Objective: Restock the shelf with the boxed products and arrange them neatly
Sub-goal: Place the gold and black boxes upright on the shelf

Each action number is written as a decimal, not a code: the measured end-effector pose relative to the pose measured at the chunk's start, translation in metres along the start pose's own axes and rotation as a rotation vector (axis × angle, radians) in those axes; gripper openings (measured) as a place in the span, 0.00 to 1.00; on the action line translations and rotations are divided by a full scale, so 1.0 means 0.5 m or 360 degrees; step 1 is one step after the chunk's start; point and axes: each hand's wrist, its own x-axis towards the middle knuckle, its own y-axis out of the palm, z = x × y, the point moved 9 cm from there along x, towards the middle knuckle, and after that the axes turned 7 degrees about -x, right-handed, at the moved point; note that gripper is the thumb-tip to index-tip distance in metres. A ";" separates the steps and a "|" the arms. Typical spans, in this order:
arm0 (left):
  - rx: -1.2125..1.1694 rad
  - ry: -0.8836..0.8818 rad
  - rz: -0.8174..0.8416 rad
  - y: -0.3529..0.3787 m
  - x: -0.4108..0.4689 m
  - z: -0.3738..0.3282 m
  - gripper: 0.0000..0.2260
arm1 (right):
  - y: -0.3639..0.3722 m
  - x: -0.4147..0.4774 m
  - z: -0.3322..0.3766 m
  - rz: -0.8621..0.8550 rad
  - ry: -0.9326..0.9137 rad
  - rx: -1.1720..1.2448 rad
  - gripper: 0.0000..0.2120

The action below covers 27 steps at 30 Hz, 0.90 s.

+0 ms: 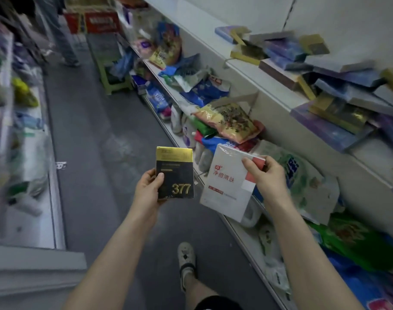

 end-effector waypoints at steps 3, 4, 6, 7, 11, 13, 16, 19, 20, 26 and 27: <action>0.0018 0.0025 -0.0054 -0.022 0.109 -0.048 0.10 | 0.095 0.095 0.022 0.0057 0.0001 0.0001 0.11; 0.0027 0.0052 -0.0080 -0.030 0.150 -0.068 0.11 | 0.130 0.130 0.031 0.0078 0.0006 0.0009 0.11; 0.0036 0.0097 -0.0136 -0.045 0.233 -0.116 0.12 | 0.200 0.208 0.058 0.0115 -0.0009 0.0025 0.11; 0.0032 0.0109 -0.0162 -0.051 0.272 -0.141 0.12 | 0.235 0.248 0.074 0.0133 -0.0010 0.0037 0.12; 0.0000 0.0167 -0.0211 -0.067 0.420 -0.246 0.11 | 0.371 0.398 0.157 0.0225 -0.0022 0.0105 0.10; -0.0017 0.0199 -0.0241 -0.069 0.495 -0.299 0.10 | 0.427 0.478 0.200 0.0215 -0.0058 0.0116 0.10; -0.0038 0.0238 -0.0274 -0.063 0.612 -0.370 0.09 | 0.505 0.594 0.257 0.0177 -0.0122 0.0105 0.09; -0.0039 0.0266 -0.0245 -0.038 0.748 -0.444 0.06 | 0.571 0.712 0.310 0.0131 -0.0183 0.0098 0.08; -0.0032 0.0276 -0.0223 -0.027 0.797 -0.471 0.06 | 0.591 0.753 0.329 0.0107 -0.0213 0.0094 0.08; 0.0004 0.0285 -0.0002 0.068 1.091 -0.655 0.07 | 0.692 0.984 0.464 -0.0099 -0.0286 0.0092 0.09; 0.0007 0.0282 0.0038 0.085 1.137 -0.685 0.08 | 0.708 1.018 0.488 -0.0126 -0.0287 0.0104 0.09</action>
